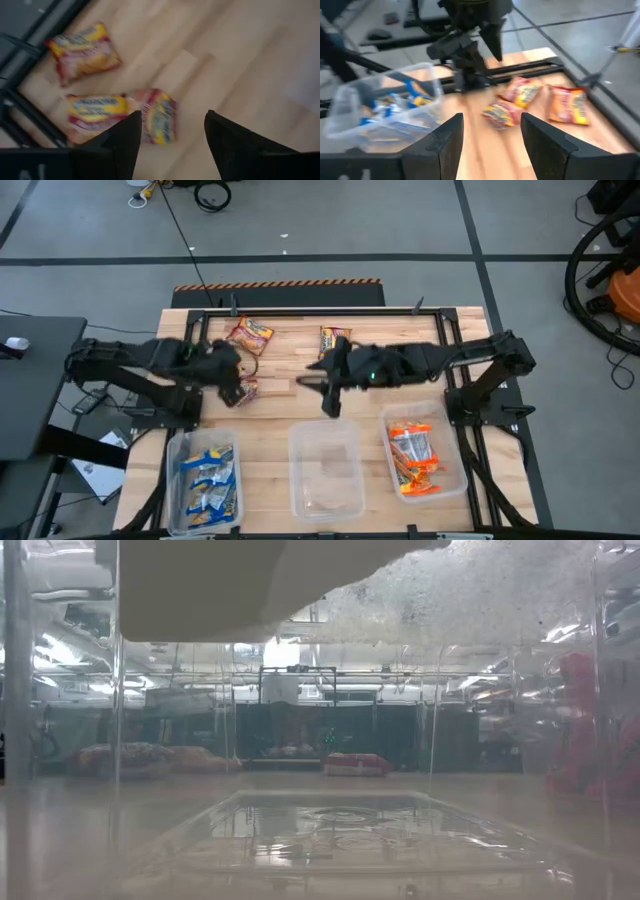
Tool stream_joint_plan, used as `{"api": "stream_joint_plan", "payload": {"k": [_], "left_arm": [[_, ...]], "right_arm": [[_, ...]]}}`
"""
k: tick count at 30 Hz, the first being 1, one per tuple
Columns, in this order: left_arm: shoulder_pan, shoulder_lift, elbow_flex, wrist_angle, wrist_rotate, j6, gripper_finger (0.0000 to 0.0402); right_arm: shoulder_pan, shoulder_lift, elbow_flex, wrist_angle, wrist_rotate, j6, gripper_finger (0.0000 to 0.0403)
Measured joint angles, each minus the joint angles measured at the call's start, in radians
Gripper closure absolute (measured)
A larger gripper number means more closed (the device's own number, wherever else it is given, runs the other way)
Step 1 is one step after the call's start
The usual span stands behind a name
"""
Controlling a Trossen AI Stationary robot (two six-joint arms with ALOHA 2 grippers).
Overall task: Sort Maruchan noodles
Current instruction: Put the bottom center red noodle pack into the middle transparent bin
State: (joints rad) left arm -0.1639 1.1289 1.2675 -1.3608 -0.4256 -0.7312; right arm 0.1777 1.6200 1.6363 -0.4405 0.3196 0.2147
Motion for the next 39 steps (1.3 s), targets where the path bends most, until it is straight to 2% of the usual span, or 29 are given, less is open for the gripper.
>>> {"api": "stream_joint_plan", "payload": {"k": [4,7,13,17,21,25,31,39], "left_arm": [[0.158,0.032,-0.020,0.036,0.039,0.143,0.0177],[0.244,0.043,-0.111,0.117,0.134,0.201,0.0177],[0.319,0.075,-0.289,0.345,0.265,0.298,0.0155],[0.341,0.141,-0.328,0.339,0.322,0.285,0.0120],[0.340,0.211,-0.346,0.434,0.322,0.249,0.0081],[0.337,0.291,-0.335,0.495,0.277,0.203,0.0068],[0.333,0.415,-0.315,0.431,0.155,0.001,0.0067],[0.263,0.525,-0.316,0.369,0.065,-0.306,0.0067]], "right_arm": [[-0.058,-0.027,0.000,-0.011,0.039,-0.093,0.0196],[-0.094,-0.039,0.000,-0.002,0.083,-0.124,0.0189],[-0.152,-0.060,0.000,-0.023,0.099,-0.100,0.0161],[-0.181,-0.060,0.000,-0.024,0.098,-0.086,0.0133],[-0.206,-0.060,0.000,-0.046,0.099,-0.086,0.0110],[-0.214,-0.063,0.000,-0.098,0.077,-0.100,0.0097],[-0.214,-0.080,0.000,-0.201,0.072,-0.164,0.0093],[-0.205,-0.148,0.000,-0.346,0.034,-0.259,0.0093]]}}
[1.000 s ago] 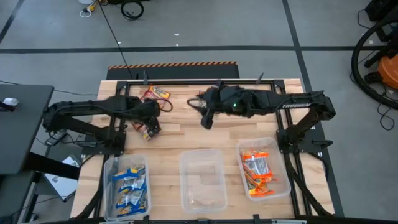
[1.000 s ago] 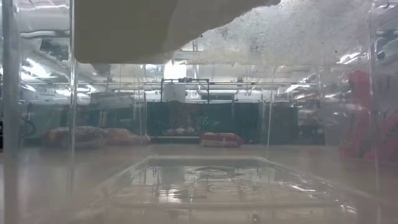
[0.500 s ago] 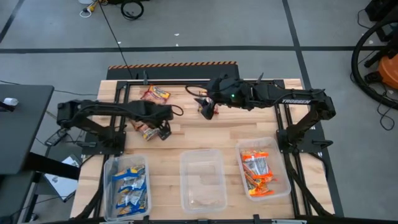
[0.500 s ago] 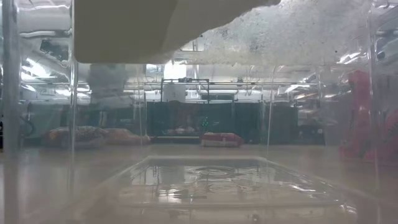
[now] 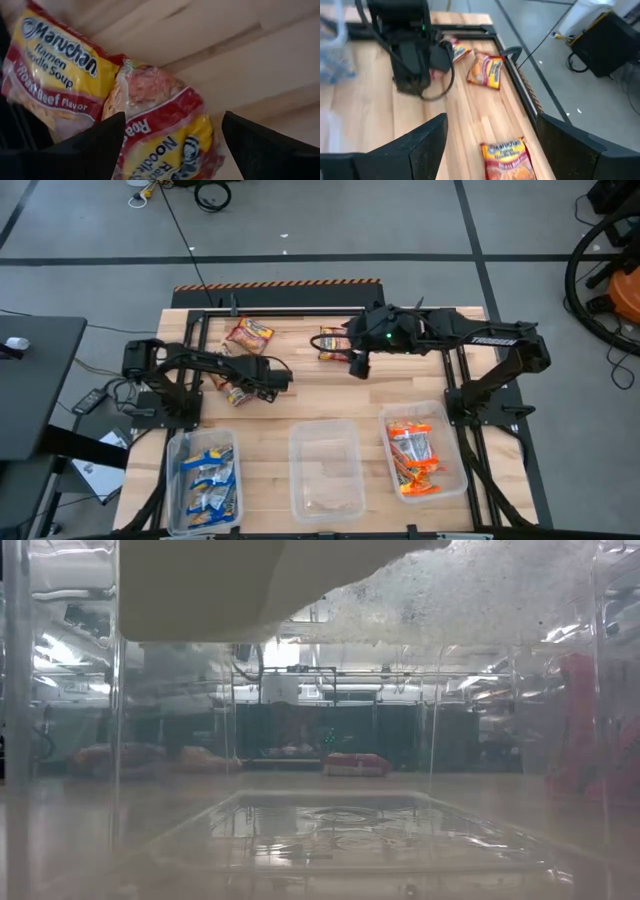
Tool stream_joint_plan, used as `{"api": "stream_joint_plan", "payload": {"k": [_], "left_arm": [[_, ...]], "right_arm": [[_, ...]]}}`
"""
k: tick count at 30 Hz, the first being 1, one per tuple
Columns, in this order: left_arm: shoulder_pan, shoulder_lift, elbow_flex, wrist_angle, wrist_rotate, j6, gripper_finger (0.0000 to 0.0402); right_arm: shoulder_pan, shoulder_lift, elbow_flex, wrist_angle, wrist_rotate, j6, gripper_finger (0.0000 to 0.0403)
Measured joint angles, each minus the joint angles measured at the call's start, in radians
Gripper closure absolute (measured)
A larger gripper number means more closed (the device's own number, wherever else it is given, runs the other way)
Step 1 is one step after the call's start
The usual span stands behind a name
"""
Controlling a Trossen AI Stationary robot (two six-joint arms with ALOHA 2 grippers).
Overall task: Sort Maruchan noodles
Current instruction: Put the bottom center red noodle pack into the middle transparent bin
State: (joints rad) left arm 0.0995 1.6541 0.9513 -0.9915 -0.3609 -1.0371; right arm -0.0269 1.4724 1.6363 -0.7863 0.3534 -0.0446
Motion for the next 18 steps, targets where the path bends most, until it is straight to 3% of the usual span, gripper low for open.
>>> {"api": "stream_joint_plan", "payload": {"k": [5,12,18], "left_arm": [[-0.051,0.055,0.000,-0.047,-0.047,-0.228,0.0068],[-0.130,0.108,0.001,-0.059,-0.061,-0.415,0.0074],[-0.179,0.133,0.001,-0.105,-0.053,-0.495,0.0140]], "right_arm": [[-0.004,-0.042,0.000,-0.034,-0.063,-0.105,0.0094],[-0.019,-0.092,0.000,-0.012,-0.093,-0.203,0.0094],[-0.030,-0.137,0.000,-0.017,-0.094,-0.201,0.0095]]}}
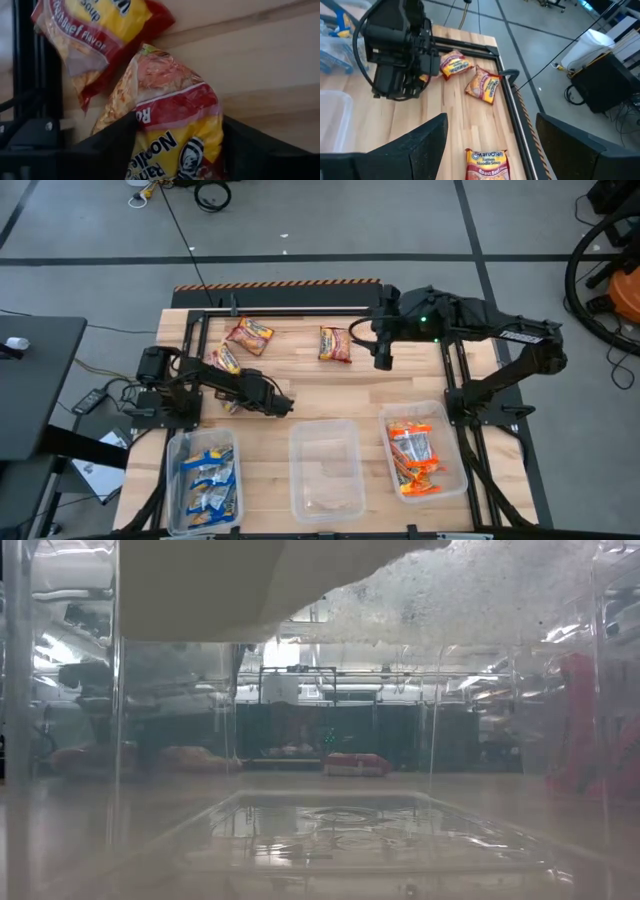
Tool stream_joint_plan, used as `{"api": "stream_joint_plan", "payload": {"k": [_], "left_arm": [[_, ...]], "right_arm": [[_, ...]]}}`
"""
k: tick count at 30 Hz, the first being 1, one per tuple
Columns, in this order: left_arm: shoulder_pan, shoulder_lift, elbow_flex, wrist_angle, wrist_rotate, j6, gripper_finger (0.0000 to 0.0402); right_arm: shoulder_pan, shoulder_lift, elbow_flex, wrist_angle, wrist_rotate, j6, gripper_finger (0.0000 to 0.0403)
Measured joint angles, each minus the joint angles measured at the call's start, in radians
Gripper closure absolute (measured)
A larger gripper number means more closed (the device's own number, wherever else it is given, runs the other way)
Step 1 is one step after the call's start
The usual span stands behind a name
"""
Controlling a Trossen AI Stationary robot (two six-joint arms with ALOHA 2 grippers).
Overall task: Sort Maruchan noodles
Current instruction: Put the bottom center red noodle pack into the middle transparent bin
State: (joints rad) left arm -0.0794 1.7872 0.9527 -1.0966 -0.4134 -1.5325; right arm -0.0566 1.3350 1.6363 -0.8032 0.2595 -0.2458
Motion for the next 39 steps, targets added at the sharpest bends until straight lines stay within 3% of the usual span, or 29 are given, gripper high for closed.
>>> {"api": "stream_joint_plan", "payload": {"k": [4,8,13,17,20,24,27,31,35,39], "left_arm": [[-0.004,-0.003,0.006,-0.023,0.024,0.002,0.0200],[-0.002,-0.021,0.071,-0.063,0.046,0.093,0.0243],[-0.009,-0.082,0.229,-0.137,0.015,0.254,0.0256],[-0.062,-0.181,0.385,-0.184,-0.043,0.361,0.0256],[-0.131,-0.278,0.470,-0.112,-0.140,0.489,0.0256],[-0.226,-0.391,0.481,0.185,-0.202,0.820,0.0256],[-0.274,-0.425,0.481,0.364,-0.113,1.056,0.0256],[-0.317,-0.414,0.480,0.468,0.096,1.221,0.0257],[-0.335,-0.364,0.480,0.492,0.184,1.307,0.0257],[-0.335,-0.291,0.480,0.594,0.308,1.310,0.0257]], "right_arm": [[0.004,-0.034,0.000,0.000,-0.010,0.010,0.0095],[0.009,-0.062,0.000,0.005,-0.105,0.006,0.0095],[0.010,-0.081,0.000,0.007,-0.280,0.005,0.0096],[0.030,-0.082,0.000,-0.011,-0.320,0.034,0.0096],[0.062,-0.081,0.000,-0.015,-0.348,0.082,0.0096],[0.136,-0.054,0.001,-0.020,-0.330,0.112,0.0096],[0.210,-0.014,0.000,-0.028,-0.267,0.107,0.0097],[0.317,0.049,0.000,0.014,-0.174,0.118,0.0103],[0.413,0.120,0.000,0.092,-0.116,0.138,0.0111],[0.479,0.171,0.000,0.111,-0.049,0.280,0.0117]]}}
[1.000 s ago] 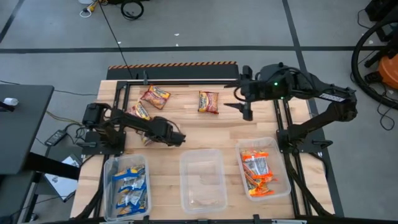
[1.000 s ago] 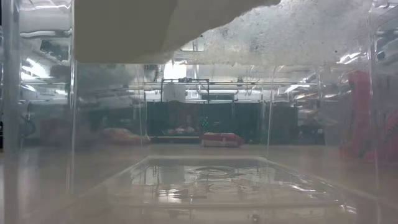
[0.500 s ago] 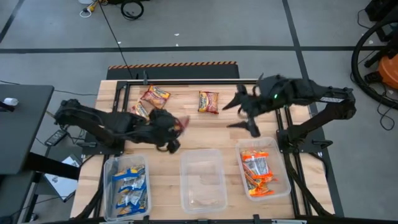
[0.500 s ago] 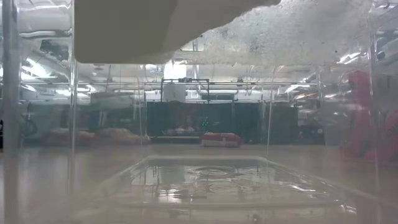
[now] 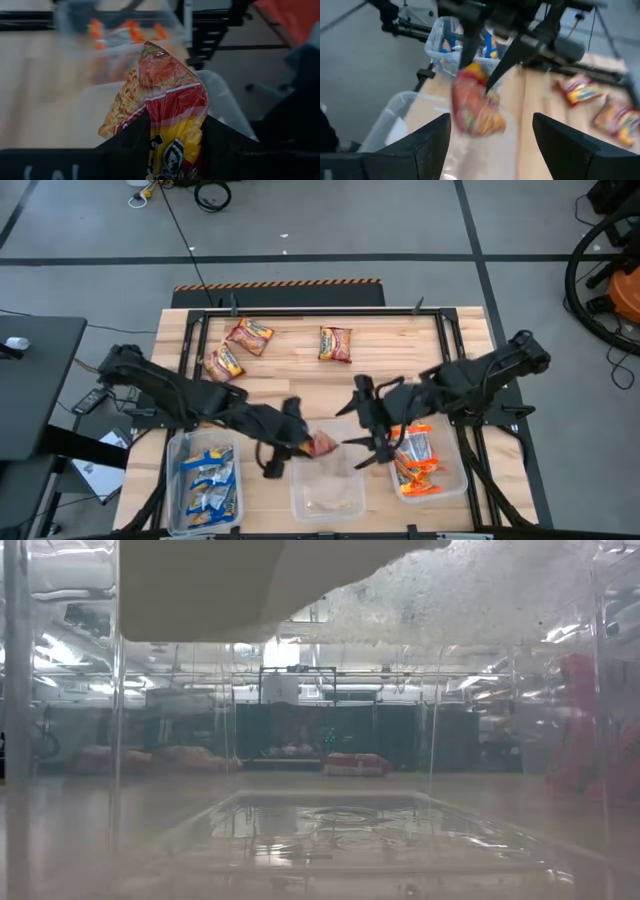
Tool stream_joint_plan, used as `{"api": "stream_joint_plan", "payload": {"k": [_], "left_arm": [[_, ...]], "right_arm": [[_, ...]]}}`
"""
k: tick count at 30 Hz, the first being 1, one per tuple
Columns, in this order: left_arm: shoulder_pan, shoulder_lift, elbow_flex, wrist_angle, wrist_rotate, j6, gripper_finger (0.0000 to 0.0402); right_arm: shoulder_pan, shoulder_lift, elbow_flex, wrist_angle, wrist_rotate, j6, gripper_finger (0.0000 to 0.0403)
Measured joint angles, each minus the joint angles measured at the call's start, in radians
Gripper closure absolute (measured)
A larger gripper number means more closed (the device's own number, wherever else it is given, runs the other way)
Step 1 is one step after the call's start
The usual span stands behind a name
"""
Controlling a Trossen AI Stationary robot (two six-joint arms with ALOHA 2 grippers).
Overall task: Sort Maruchan noodles
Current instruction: Put the bottom center red noodle pack into the middle transparent bin
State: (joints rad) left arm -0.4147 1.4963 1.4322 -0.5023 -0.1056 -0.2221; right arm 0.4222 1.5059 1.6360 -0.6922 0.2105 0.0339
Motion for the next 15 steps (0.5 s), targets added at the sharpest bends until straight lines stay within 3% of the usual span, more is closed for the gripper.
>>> {"api": "stream_joint_plan", "payload": {"k": [5,15], "left_arm": [[-0.016,0.132,0.000,0.139,0.073,-0.057,0.0257],[-0.003,0.351,0.000,0.215,0.067,-0.134,0.0257]], "right_arm": [[0.081,0.032,0.000,-0.008,0.045,0.243,0.0123],[0.242,0.076,0.000,-0.069,0.085,0.593,0.0137]]}}
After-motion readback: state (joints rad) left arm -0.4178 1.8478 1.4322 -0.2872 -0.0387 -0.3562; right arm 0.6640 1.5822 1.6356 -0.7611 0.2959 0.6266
